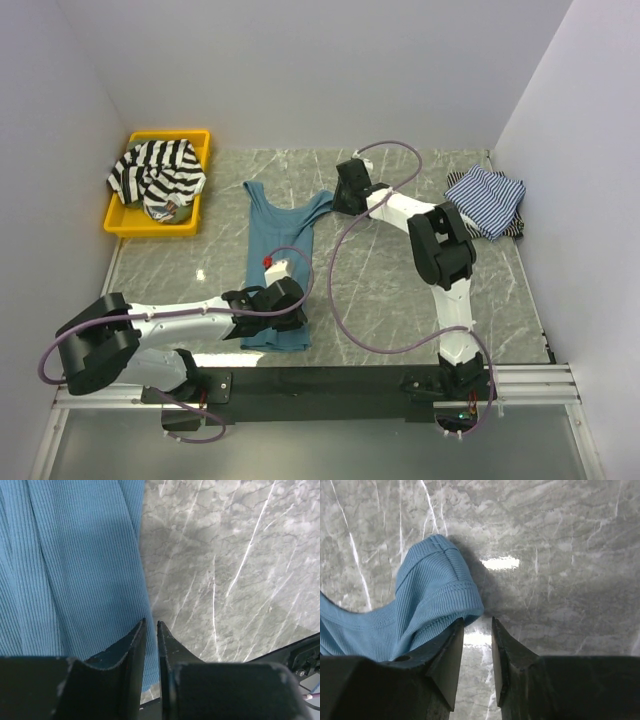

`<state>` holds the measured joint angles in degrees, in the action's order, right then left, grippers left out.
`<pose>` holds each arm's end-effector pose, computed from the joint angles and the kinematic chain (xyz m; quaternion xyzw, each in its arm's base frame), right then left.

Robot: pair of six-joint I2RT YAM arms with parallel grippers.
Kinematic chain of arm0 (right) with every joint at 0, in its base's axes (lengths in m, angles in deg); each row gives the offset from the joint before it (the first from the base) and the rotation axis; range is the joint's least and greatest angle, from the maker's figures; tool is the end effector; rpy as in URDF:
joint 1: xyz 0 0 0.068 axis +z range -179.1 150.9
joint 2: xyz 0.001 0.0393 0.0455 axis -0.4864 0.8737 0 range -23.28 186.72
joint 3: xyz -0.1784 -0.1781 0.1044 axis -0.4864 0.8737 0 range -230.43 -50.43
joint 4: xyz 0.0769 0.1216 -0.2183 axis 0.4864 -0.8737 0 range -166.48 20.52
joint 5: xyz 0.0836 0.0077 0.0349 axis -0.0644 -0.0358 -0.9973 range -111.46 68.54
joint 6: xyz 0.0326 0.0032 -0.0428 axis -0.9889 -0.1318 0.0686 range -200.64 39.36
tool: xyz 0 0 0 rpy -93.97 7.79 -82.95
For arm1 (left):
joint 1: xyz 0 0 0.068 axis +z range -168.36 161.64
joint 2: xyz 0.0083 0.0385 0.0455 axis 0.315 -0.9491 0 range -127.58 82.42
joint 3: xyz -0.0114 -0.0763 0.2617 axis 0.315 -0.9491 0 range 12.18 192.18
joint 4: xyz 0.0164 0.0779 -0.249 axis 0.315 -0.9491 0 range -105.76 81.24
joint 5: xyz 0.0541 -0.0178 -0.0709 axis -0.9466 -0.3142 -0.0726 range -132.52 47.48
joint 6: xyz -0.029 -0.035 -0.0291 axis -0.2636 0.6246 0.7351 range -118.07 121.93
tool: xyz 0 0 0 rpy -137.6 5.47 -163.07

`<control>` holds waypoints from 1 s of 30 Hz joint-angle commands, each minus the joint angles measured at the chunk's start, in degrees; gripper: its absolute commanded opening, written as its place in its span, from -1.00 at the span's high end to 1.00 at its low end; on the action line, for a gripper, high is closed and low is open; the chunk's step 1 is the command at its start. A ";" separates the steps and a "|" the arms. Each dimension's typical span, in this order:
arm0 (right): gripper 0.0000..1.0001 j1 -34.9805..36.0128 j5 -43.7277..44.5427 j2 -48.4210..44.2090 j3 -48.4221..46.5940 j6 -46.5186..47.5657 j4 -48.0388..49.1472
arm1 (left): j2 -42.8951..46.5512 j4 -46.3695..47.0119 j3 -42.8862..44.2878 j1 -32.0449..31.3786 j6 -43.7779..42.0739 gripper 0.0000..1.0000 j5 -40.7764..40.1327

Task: Fold and stack the tank tops
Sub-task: Fold the tank top

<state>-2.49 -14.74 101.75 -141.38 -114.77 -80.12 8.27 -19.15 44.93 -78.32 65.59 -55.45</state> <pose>0.4363 0.2138 0.1652 0.0829 0.9179 0.1476 0.3589 0.1262 -0.2025 0.1649 -0.0671 0.9372 -0.2364 0.2475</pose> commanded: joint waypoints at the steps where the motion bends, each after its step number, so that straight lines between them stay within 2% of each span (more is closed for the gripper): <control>1: 0.31 0.02 0.84 0.83 -3.52 -1.29 2.20 | -1.17 1.78 0.21 0.02 -1.26 0.59 0.18; 4: 0.50 0.02 1.45 0.56 -4.05 -1.38 2.37 | -2.05 2.13 0.12 0.11 -1.26 0.60 0.53; 7: 0.80 0.02 2.16 2.31 -7.82 -0.85 -0.69 | -2.32 2.39 -0.23 0.11 -1.17 0.60 0.71; 10: 0.94 0.02 2.07 2.85 -9.41 -0.94 -1.32 | -2.32 2.48 -0.41 0.11 -1.17 0.60 0.71; 24: 0.98 1.07 4.53 4.17 -17.67 -2.34 -7.38 | -2.67 1.96 -0.32 0.29 -1.69 0.61 0.71; 30: 0.91 2.48 5.41 7.59 -24.43 -2.70 -11.33 | -1.70 1.34 -0.32 0.64 -2.31 0.61 0.62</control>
<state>-1.07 -11.44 107.00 -161.03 -116.85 -88.60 5.63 -18.06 44.60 -78.04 64.54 -55.20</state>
